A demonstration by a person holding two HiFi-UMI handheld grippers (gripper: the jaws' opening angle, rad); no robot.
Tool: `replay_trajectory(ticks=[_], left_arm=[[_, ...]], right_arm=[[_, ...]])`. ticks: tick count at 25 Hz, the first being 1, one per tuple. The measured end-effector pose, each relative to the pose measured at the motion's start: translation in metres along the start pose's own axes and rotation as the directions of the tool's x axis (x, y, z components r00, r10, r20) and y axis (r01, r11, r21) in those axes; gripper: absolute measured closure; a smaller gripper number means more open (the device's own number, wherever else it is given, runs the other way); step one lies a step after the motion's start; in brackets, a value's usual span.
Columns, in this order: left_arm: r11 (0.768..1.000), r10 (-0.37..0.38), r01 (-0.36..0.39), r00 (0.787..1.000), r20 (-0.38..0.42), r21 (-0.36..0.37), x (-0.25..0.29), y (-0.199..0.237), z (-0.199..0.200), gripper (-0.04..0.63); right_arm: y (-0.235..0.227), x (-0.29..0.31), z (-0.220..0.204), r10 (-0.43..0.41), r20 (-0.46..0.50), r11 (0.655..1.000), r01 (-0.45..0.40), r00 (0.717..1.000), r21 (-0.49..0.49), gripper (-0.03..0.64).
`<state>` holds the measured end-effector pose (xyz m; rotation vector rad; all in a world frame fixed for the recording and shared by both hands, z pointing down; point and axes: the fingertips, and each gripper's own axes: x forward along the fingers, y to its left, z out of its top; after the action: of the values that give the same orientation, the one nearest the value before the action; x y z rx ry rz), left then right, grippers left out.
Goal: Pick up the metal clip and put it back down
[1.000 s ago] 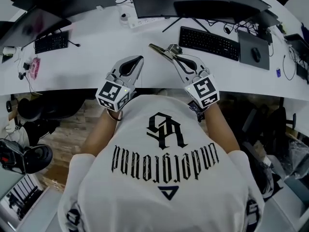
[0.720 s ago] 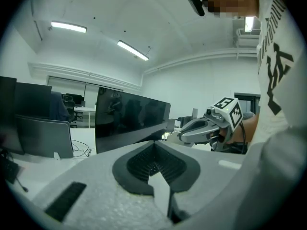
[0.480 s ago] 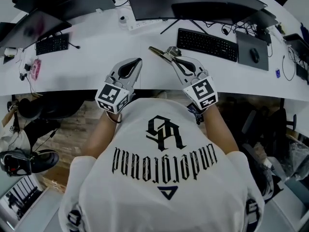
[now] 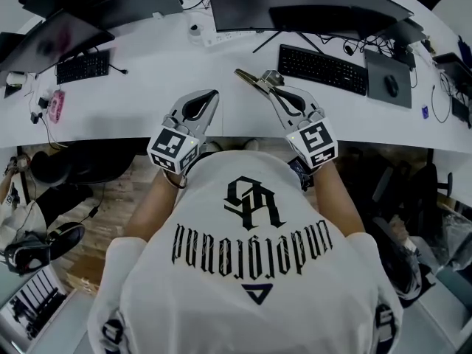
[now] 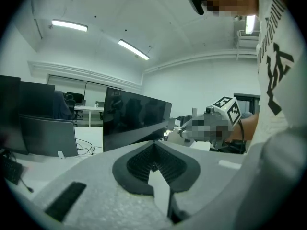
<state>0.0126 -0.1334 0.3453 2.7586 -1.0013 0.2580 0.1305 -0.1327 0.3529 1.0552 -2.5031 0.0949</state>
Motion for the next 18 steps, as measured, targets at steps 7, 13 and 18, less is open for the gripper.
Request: replay_trajectory(ticks=[7,13,18], left_arm=[[1.0,-0.025,0.025,1.0,0.0,0.003,-0.043,0.024,-0.004,0.583],[0.999,-0.049,0.049,0.999,-0.008,0.004,-0.081,0.045,-0.019,0.583],[0.998,-0.07,0.07,0.997,-0.015,0.006,-0.098,0.053,-0.03,0.583]], right_arm=[[0.043,0.022,0.012,-0.011,-0.03,1.0,0.012,0.999,0.005,0.591],[0.076,0.046,0.015,-0.024,-0.056,1.0,0.023,0.998,-0.015,0.591],[0.097,0.062,0.016,-0.026,-0.074,0.999,0.024,0.997,-0.029,0.591]])
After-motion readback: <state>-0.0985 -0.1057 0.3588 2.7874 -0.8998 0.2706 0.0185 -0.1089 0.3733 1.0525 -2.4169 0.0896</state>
